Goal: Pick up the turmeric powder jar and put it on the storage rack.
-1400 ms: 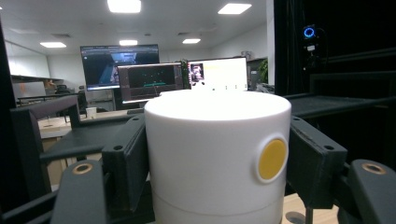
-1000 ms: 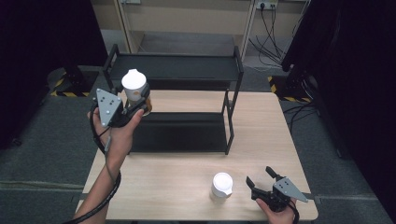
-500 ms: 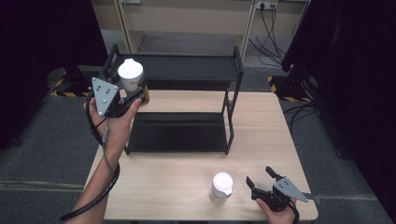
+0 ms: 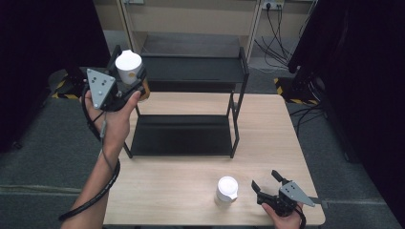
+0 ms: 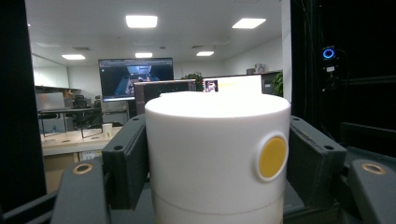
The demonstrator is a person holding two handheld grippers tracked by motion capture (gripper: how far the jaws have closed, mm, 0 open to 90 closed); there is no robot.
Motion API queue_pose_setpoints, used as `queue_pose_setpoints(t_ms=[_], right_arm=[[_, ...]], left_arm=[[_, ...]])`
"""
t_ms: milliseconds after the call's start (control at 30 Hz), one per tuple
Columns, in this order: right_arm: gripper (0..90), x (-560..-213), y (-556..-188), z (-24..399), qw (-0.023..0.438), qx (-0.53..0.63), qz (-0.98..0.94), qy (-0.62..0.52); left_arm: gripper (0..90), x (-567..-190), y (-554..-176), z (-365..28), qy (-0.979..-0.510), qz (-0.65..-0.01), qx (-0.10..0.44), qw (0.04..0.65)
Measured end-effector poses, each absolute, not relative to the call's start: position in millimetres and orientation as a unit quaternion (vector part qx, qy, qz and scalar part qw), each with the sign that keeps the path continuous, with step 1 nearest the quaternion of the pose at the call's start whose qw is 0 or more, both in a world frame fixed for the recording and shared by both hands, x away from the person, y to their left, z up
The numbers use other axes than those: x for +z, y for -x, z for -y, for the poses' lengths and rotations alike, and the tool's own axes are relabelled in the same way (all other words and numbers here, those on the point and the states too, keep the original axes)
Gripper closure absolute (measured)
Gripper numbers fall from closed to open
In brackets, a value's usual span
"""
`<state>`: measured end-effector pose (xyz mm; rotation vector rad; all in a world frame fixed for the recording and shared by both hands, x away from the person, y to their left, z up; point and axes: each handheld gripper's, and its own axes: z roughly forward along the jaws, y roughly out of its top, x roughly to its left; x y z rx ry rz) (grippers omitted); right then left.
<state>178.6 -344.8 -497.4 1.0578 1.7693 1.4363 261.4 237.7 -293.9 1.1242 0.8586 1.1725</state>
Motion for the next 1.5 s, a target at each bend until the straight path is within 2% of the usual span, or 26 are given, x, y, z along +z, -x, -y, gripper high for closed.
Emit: queue_pose_setpoints(t_ms=[1000,1500], right_arm=[[9.7,-497.1,-179.1,345.3,0.308,0.544,-0.670,-0.400],[9.7,-497.3,-179.3,346.0,0.307,0.545,-0.670,-0.400]], left_arm=[[30.7,-263.4,-278.3,-233.6,-0.485,-0.367,0.521,0.599],[30.7,-258.7,-301.2,-229.1,-0.489,-0.373,0.525,0.588]])
